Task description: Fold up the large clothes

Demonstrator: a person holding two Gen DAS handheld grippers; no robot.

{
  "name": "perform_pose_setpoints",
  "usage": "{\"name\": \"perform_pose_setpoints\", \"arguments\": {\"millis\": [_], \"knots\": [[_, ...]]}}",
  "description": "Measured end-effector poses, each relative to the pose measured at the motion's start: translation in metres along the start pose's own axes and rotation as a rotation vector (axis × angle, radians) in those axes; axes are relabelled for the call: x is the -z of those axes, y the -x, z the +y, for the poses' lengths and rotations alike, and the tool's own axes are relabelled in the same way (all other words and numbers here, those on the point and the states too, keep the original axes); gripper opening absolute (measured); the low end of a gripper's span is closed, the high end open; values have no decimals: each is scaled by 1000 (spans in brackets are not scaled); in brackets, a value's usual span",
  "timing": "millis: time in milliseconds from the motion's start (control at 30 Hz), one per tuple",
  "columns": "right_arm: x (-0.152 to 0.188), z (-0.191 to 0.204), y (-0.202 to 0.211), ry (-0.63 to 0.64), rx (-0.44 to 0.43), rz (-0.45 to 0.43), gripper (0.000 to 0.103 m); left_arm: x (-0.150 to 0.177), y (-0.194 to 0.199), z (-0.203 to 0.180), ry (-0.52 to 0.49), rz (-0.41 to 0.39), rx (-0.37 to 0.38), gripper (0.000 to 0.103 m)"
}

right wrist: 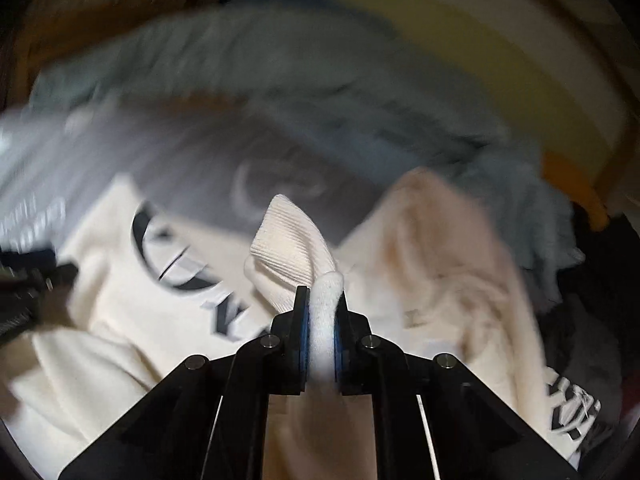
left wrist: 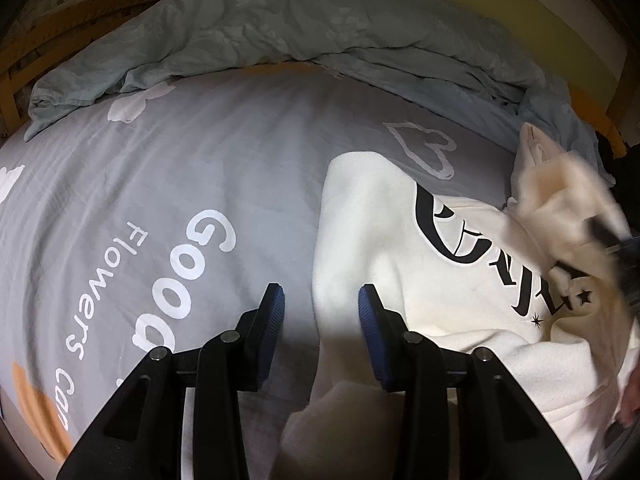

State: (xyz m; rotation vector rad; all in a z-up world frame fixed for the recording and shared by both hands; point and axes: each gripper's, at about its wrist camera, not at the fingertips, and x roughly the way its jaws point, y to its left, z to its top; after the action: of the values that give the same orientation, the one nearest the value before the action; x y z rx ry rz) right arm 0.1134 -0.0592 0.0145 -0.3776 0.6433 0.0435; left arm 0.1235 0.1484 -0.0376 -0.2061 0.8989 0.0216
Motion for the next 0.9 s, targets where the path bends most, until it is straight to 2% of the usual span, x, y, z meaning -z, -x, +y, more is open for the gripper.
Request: {"name": "perform_pose_setpoints", "arguments": {"millis": [100,200,267,333,433,533,600,700,833,900], "knots": [[12,-48,38,-68,70,-92,10,1,2,-3,-17,-13,-20,38],[36,-101,66,-143,111,-111,10,2,2,-8,-39,-30,-47,39],[59,-134,72,-206,108,-63,10,3,2,-11,-56,-39,-62,39],[93,-152,66,-261,67,40,10,4,4,-15,-78,-51,-65,39],[138,-145,48,-251,33,171,11,7,6,-22,-116,-66,-91,39],[169,-145,59,-305,7,145,13,9,7,-23,-127,-77,-108,41],[177,-151,71,-366,-11,133,24,10,7,-22,-125,-78,-115,43],[182,-165,86,-394,16,106,40,10,5,-24,-126,-78,-126,43],[172,-186,104,-406,42,51,50,11,4,-28,-150,-85,-143,43],[157,-194,102,-419,32,33,60,11,3,-28,-159,-85,-147,43]]}}
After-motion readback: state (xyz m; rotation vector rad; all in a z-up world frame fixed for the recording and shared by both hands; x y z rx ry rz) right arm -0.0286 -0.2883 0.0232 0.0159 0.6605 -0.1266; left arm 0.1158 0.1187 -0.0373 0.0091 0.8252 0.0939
